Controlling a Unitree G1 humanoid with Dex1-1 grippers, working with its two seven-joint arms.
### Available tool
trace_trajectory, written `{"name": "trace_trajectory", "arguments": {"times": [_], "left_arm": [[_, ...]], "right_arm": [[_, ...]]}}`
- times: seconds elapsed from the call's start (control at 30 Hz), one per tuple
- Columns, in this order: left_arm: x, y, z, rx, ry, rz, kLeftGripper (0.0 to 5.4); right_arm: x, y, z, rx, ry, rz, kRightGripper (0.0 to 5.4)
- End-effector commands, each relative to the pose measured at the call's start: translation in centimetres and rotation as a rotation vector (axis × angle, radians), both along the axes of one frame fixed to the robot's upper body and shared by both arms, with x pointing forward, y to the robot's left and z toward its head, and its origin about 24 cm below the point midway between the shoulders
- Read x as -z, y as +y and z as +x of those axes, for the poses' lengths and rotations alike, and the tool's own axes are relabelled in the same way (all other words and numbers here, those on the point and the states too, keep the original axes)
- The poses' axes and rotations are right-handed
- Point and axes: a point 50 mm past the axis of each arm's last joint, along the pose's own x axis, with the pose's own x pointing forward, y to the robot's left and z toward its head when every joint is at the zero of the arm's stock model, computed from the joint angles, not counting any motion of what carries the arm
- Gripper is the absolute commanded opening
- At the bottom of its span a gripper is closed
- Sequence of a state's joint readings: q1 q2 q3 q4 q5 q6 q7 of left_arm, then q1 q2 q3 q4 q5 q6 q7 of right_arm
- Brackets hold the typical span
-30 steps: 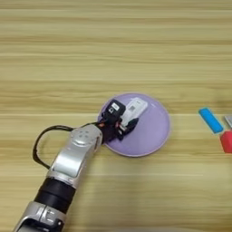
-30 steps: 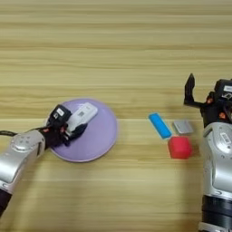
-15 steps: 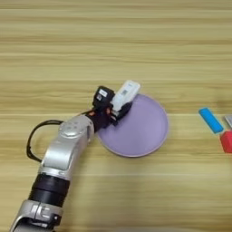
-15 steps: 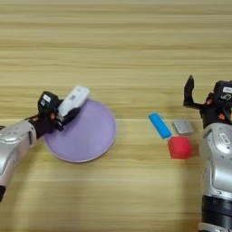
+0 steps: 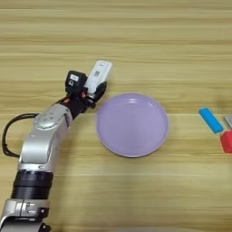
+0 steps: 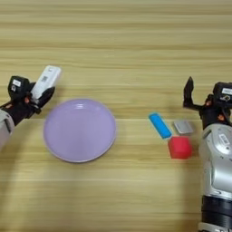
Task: Move the objects on the table
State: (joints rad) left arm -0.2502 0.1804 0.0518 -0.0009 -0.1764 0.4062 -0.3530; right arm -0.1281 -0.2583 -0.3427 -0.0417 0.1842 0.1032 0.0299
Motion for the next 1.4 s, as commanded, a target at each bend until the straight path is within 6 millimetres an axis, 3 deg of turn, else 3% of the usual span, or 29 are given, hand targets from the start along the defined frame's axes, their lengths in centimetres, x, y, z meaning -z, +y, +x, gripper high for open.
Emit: {"name": "trace_trajectory", "arguments": {"times": [0.03,0.33,0.83,0.93,1.2,1.27,1.4], "left_arm": [[1.3,1.6,-0.3,-0.095,0.038,0.032,2.85],[4.6,3.4,-0.9,-0.231,0.141,0.037,2.85],[8.7,1.8,-1.8,-0.245,0.227,0.072,2.85],[8.8,1.7,-1.7,-0.247,0.213,0.09,2.85],[9.5,1.8,-1.5,-0.271,0.186,0.127,3.85],[8.4,1.7,-1.0,-0.267,0.052,0.101,4.26],[6.3,1.5,-0.8,-0.262,-0.193,0.003,4.54]], "right_arm": [[-0.2,-0.1,0.1,-0.002,-0.004,0.002,5.4],[-0.3,-0.1,0.1,-0.002,-0.007,0.0,5.4],[-0.4,-0.1,-0.1,-0.003,-0.007,-0.002,5.4],[-0.4,-0.1,-0.1,-0.004,-0.006,-0.003,5.4],[-0.3,-0.2,-0.1,-0.004,-0.003,-0.005,5.4],[-0.3,-0.3,-0.1,-0.005,-0.001,-0.006,5.4],[-0.1,-0.5,-0.1,-0.003,0.004,-0.006,5.4]]}}
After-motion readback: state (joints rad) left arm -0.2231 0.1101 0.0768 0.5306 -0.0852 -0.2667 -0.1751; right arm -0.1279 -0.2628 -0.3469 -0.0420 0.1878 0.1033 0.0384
